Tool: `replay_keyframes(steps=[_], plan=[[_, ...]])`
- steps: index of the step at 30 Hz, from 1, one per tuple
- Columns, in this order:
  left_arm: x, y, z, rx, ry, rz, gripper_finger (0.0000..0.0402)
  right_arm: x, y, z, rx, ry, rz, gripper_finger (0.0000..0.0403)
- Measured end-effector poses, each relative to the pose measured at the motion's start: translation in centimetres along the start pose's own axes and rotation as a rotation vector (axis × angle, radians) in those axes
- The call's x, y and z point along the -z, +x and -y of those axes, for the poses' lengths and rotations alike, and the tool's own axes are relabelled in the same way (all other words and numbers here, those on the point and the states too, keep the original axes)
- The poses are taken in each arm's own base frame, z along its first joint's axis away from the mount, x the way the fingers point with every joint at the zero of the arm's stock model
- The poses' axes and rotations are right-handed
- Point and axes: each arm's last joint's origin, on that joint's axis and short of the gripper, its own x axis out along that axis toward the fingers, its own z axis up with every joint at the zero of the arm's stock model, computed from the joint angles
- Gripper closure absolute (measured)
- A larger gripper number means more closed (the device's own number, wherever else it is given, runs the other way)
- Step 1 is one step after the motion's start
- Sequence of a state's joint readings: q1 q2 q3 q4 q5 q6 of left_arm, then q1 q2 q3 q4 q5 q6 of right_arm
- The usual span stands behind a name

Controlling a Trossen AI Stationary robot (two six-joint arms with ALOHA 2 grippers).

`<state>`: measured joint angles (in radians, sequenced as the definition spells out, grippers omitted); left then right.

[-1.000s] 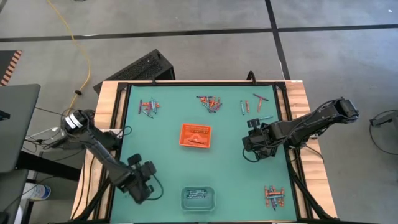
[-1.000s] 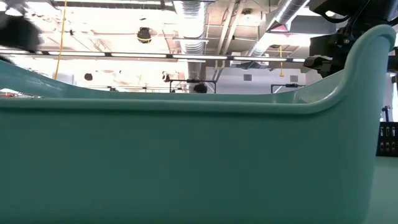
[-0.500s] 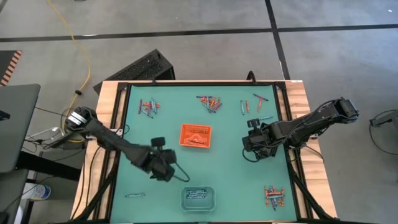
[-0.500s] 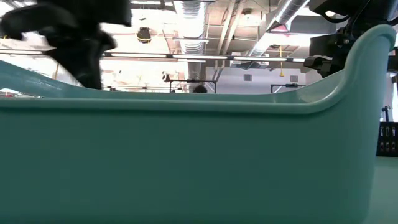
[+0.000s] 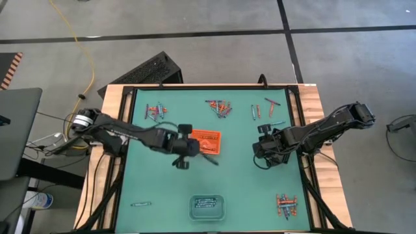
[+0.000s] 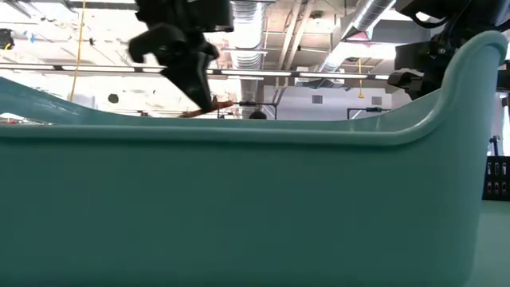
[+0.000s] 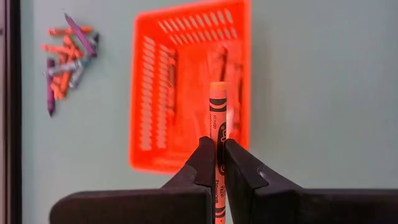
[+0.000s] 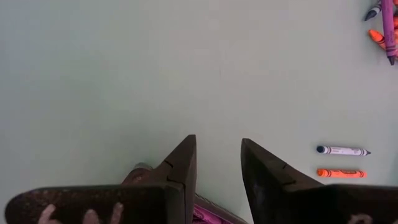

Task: Sort crayons
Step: Put the orange crayon into the orange bin

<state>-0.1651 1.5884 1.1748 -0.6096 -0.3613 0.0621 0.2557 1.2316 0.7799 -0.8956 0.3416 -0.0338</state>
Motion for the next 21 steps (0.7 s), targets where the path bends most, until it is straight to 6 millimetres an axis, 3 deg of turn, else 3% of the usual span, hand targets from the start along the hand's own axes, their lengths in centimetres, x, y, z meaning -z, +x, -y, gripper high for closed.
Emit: replay_keyframes(steps=[10, 21], plan=[[-1.2, 1.1, -3.5, 0.067, 0.025, 0.150, 0.0401, -0.2, 0.0, 0.0, 0.001, 0.007, 0.019, 0.0285], [-1.1, 4.6, -4.6, 0.110, -0.014, 0.121, 0.0384, -0.2, 0.0, 0.0, 0.000, 0.013, 0.024, 0.0285]])
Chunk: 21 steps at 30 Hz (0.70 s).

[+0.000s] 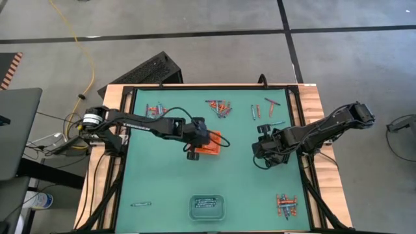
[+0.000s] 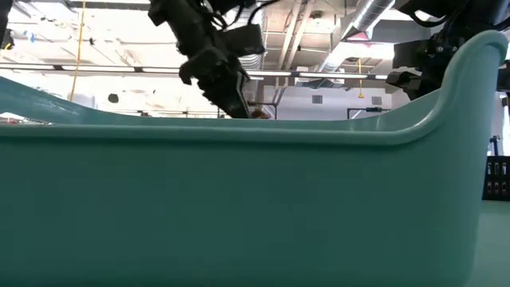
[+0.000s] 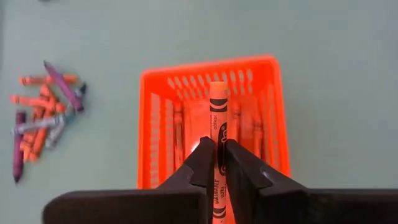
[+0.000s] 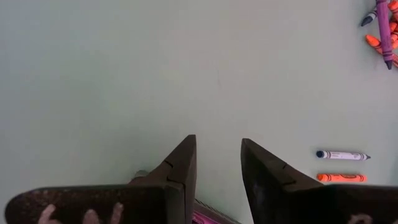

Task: Sort crayons
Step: Put the orange crayon into the orange bin, then put the blue crayon into the blue bin

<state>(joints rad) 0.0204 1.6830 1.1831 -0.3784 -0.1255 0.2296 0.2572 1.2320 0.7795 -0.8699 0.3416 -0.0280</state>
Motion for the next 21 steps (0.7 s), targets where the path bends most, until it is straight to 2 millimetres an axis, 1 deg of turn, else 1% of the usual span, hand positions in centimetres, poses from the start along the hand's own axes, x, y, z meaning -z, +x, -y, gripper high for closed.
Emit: replay_keyframes(steps=[2, 4, 6, 12, 14, 17, 21], plan=[[0.5, 0.6, 0.0, 0.011, -0.009, -0.041, 0.0369, 0.0, -0.1, -0.1, -0.001, -0.005, 0.003, 0.0285], [0.5, 1.3, -0.2, 0.010, -0.015, -0.036, 0.0351, 0.0, -0.1, -0.3, -0.004, -0.011, 0.006, 0.0285], [1.0, 1.8, -0.1, 0.016, -0.014, -0.070, 0.0333, -0.1, -0.1, -0.4, -0.005, -0.016, 0.011, 0.0285], [0.6, 1.9, 0.2, 0.018, -0.015, -0.043, 0.0277, -0.1, -0.2, -0.6, -0.008, -0.024, 0.017, 0.0285], [0.6, 1.5, 0.3, 0.022, -0.021, -0.064, 0.0264, -0.1, -0.2, -0.6, -0.008, -0.023, 0.020, 0.0285], [-0.4, 0.3, 0.5, 0.032, -0.046, -0.073, 0.0256, -0.1, -0.2, -0.6, -0.007, -0.022, 0.020, 0.0285], [-1.2, -1.4, 2.0, 0.082, -0.042, -0.182, 0.0255, -0.1, -0.2, -0.6, -0.007, -0.019, 0.020, 0.0285]])
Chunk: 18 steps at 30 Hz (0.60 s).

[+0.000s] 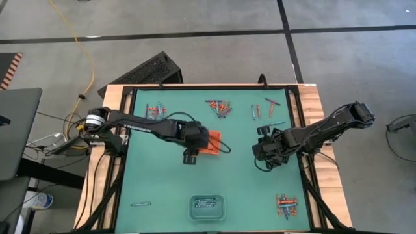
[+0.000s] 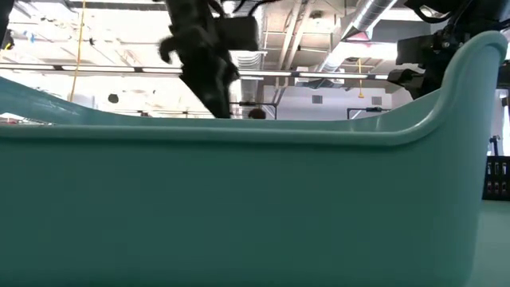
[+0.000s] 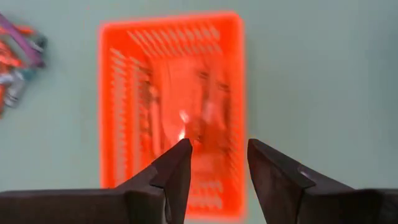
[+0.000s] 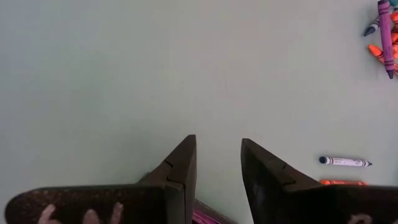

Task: Sort crayons
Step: Put the blue crayon into the blue bin

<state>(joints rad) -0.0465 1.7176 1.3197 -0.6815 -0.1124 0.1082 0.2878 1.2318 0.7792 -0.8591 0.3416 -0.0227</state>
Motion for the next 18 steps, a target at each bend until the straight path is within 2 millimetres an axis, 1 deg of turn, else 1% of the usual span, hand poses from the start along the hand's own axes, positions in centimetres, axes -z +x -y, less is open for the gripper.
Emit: replay_keyframes(steps=[3, 8, 12, 15, 18], plan=[[0.0, -1.6, 2.1, 0.034, 0.013, -0.094, 0.0260, 0.0, 0.0, 0.0, 0.000, 0.008, 0.000, 0.0285], [0.9, -3.9, 7.4, 0.087, 0.047, -0.233, 0.0266, 0.0, 0.0, -0.1, -0.001, 0.012, 0.002, 0.0285], [2.4, -5.3, 12.0, 0.181, 0.054, -0.325, 0.0267, 0.0, -0.1, -0.1, -0.002, 0.013, 0.003, 0.0285], [3.5, -6.4, 15.4, 0.219, 0.045, -0.339, 0.0267, 0.0, -0.1, -0.1, -0.002, 0.017, 0.003, 0.0285], [4.6, -7.5, 18.3, 0.230, 0.029, -0.343, 0.0267, 0.0, -0.1, -0.1, -0.002, 0.023, 0.003, 0.0285]])
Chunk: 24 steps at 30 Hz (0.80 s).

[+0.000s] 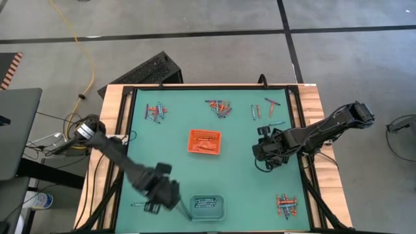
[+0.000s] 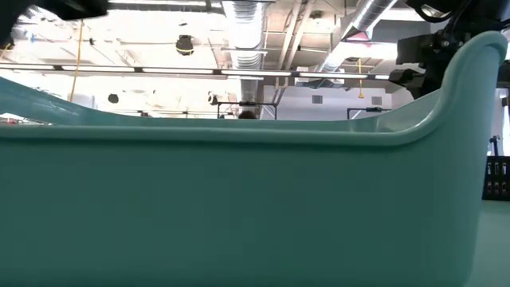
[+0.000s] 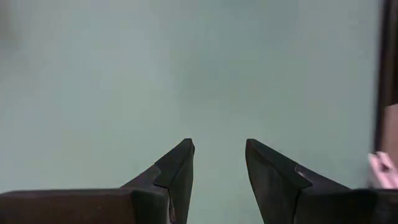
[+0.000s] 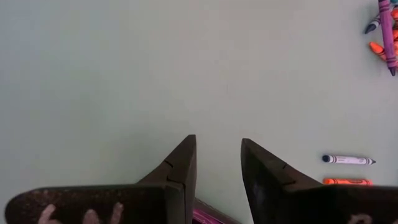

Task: Sort crayons
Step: Put the blue crayon into the blue bin

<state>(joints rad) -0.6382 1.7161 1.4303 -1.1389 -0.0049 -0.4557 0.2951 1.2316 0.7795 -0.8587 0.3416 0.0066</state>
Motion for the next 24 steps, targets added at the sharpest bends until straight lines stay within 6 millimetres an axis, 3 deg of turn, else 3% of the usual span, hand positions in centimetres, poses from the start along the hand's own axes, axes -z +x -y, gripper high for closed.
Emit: replay_keyframes(steps=[5, 12, 18, 24], plan=[[2.3, -0.1, 4.0, -0.045, -0.073, 0.037, 0.0267, 0.0, 0.0, 0.0, 0.000, 0.025, 0.001, 0.0285], [5.5, -0.2, 7.9, -0.148, -0.153, 0.182, 0.0267, 0.0, -0.1, -0.2, -0.004, 0.038, 0.004, 0.0285], [8.2, 1.4, 9.4, -0.222, -0.177, 0.242, 0.0267, 0.0, -0.3, -0.7, -0.011, 0.027, 0.013, 0.0285], [10.8, 4.1, 9.4, -0.196, -0.290, 0.106, 0.0267, 0.0, -0.4, -1.1, -0.017, 0.016, 0.019, 0.0285]])
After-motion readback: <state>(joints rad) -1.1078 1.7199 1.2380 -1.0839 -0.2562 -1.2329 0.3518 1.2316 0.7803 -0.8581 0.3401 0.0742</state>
